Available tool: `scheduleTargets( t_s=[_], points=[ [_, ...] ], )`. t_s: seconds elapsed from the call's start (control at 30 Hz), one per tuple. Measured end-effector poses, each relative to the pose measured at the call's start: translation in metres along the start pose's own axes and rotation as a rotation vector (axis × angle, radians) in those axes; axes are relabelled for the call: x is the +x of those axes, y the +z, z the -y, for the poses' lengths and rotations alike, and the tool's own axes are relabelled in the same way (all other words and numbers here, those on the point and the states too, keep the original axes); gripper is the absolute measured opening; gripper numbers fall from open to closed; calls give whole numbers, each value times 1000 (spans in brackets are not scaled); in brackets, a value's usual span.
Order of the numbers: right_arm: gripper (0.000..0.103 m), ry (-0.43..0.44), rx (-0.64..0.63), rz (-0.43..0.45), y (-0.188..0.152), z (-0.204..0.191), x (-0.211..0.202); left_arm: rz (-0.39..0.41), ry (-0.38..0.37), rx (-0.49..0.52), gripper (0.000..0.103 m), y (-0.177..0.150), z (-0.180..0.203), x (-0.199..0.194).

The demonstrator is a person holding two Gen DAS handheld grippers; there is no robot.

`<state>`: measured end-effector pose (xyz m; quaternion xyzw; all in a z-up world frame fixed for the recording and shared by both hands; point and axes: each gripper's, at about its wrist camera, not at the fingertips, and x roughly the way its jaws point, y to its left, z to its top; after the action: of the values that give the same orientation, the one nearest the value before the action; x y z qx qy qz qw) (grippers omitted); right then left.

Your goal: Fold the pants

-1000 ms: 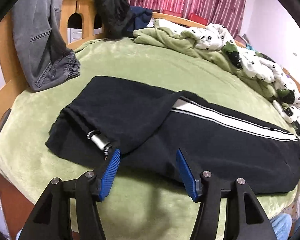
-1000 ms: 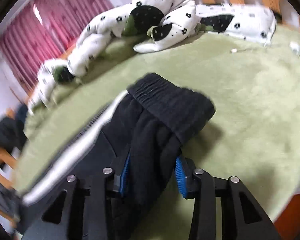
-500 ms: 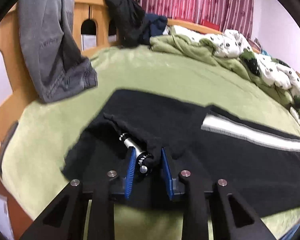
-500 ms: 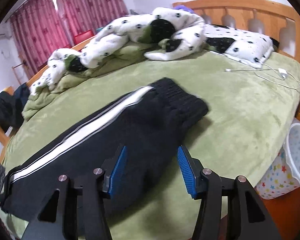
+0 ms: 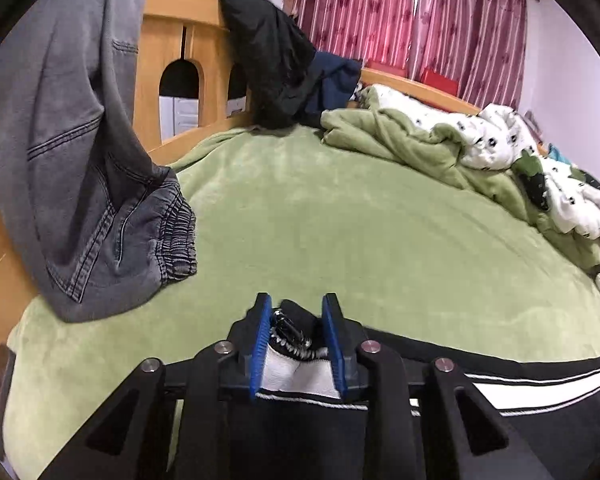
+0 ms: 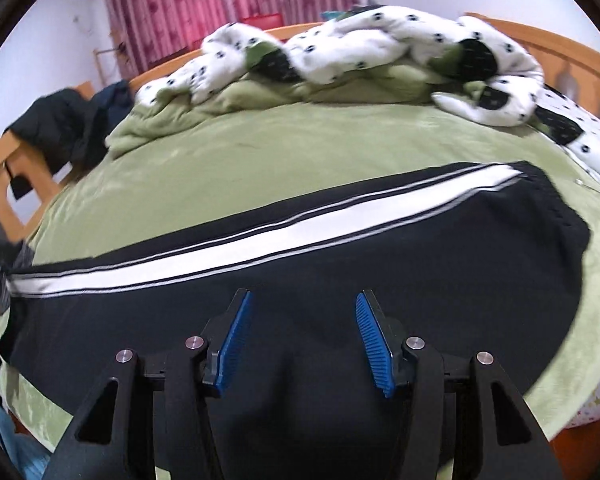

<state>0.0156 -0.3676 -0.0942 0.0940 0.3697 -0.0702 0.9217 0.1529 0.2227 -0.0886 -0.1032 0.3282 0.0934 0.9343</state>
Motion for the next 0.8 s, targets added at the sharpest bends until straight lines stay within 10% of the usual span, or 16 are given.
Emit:
scheduleTargets(
  t_s=[0.17,0.8],
  points=[
    [53,31,-35,-25,-8,-35,9,-5,-83,-26,62,-5,-3,-12],
    [53,99,34,35,-32,-74,-45,-306,-512,-242,63,-178,-7,-94]
  ],
)
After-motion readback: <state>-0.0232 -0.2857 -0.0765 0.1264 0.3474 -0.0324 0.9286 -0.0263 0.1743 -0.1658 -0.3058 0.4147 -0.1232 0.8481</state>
